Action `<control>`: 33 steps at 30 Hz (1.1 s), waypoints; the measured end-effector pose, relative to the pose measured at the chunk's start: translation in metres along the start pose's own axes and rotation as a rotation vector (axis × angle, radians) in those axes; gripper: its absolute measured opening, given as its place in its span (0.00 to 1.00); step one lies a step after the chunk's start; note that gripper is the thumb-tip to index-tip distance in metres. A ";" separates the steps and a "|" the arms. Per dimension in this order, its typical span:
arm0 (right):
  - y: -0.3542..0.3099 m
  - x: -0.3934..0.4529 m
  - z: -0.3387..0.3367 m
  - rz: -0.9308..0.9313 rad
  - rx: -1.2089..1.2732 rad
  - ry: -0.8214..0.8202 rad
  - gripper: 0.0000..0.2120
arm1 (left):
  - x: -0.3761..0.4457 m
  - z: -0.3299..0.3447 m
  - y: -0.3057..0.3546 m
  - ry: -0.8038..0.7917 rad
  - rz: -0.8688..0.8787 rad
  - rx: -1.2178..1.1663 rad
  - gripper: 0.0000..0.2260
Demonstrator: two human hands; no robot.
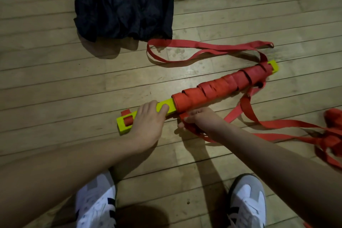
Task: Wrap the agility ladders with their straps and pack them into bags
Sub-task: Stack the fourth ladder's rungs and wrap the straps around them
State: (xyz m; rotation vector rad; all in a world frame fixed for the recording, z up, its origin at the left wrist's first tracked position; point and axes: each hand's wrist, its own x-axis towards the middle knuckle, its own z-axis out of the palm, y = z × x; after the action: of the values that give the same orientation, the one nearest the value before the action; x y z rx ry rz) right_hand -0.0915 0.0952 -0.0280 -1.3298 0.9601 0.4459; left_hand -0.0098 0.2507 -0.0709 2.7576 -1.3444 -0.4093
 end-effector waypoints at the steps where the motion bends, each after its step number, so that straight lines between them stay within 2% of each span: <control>1: 0.001 -0.001 -0.001 0.002 -0.002 -0.006 0.08 | 0.003 -0.005 0.000 -0.019 -0.008 -0.004 0.21; 3: 0.002 -0.002 -0.003 0.009 -0.019 -0.014 0.07 | 0.008 -0.012 0.000 -0.053 -0.027 -0.027 0.20; 5: 0.001 -0.002 -0.004 0.014 -0.046 -0.018 0.07 | 0.011 -0.016 -0.001 -0.084 -0.067 -0.056 0.22; 10: -0.005 -0.001 -0.004 -0.061 -0.207 -0.020 0.13 | 0.018 -0.022 0.003 -0.124 -0.105 -0.010 0.20; 17: -0.016 -0.006 -0.006 -0.037 -0.151 -0.073 0.08 | 0.038 -0.030 0.001 -0.098 -0.192 0.012 0.23; 22: -0.025 -0.004 -0.013 -0.029 -0.200 -0.140 0.10 | 0.050 -0.035 -0.003 -0.016 -0.128 0.221 0.32; 23: -0.025 -0.004 -0.013 -0.031 -0.211 -0.143 0.09 | 0.051 -0.035 -0.003 -0.014 -0.118 0.267 0.32; 25: -0.024 -0.003 -0.011 -0.026 -0.195 -0.139 0.10 | 0.053 -0.037 -0.006 -0.006 -0.080 0.371 0.26; 28: -0.021 -0.001 -0.005 -0.003 -0.147 -0.123 0.11 | 0.050 -0.037 -0.011 0.014 0.084 0.488 0.21; 30: -0.020 0.000 -0.002 -0.010 -0.105 -0.101 0.11 | 0.039 -0.028 -0.011 0.031 0.215 0.546 0.23; 33: -0.017 0.002 -0.001 -0.006 -0.087 -0.065 0.10 | 0.019 -0.013 -0.007 0.014 0.174 0.479 0.30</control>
State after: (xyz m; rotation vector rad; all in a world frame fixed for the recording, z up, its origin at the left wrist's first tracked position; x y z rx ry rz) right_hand -0.0778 0.0898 -0.0196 -1.3880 0.8910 0.5277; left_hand 0.0104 0.2396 -0.0633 2.9469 -1.8723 -0.0603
